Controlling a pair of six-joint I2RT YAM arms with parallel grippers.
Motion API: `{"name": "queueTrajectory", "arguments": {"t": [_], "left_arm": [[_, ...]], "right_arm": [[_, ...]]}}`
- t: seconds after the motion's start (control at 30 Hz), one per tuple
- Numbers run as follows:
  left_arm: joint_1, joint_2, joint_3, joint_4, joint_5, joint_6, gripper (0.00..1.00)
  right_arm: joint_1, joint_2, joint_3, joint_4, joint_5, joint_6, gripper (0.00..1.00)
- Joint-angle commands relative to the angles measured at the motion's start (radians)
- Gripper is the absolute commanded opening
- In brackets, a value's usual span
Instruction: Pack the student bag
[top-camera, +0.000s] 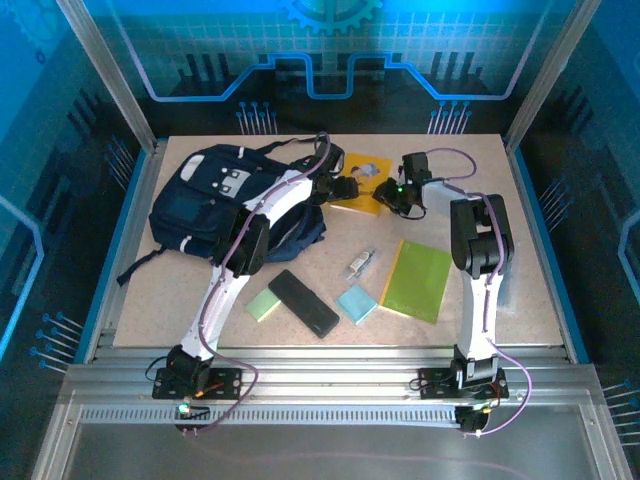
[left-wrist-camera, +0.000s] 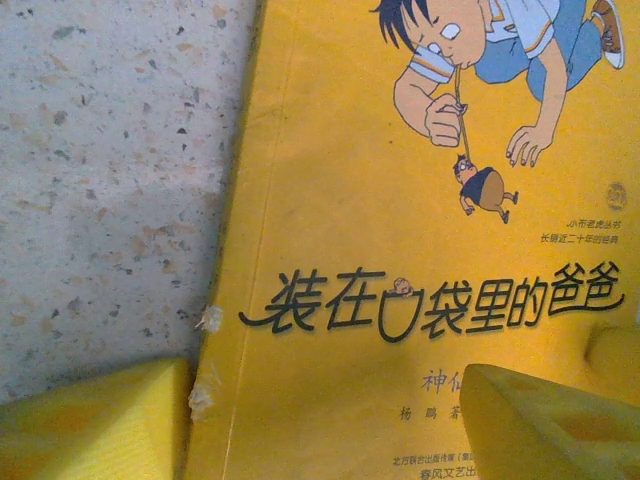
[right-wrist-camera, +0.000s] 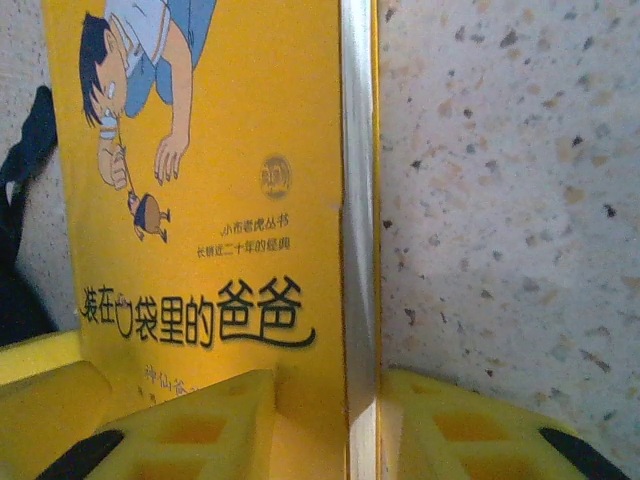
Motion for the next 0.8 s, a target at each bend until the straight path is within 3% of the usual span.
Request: {"name": "queueTrajectory", "arguments": {"t": [0.0,0.23,0.6,0.77], "left_arm": [[-0.028,0.013,-0.023,-0.077,0.042,0.014,0.72],[-0.028,0.022,-0.035,-0.091,0.044,0.018,0.69],[-0.029,0.011,-0.033,-0.097,0.044,0.029,0.69],[-0.028,0.007,-0.035,-0.097,0.042,0.032,0.69]], "right_arm": [[-0.004,0.03,0.021,0.034,-0.047,0.024,0.33],[-0.003,-0.071,-0.029,0.134,-0.137,0.07,0.3],[-0.006,-0.057,-0.065,0.184,-0.165,0.091,0.29],[-0.01,-0.022,-0.084,0.383,-0.33,0.125,0.32]]}}
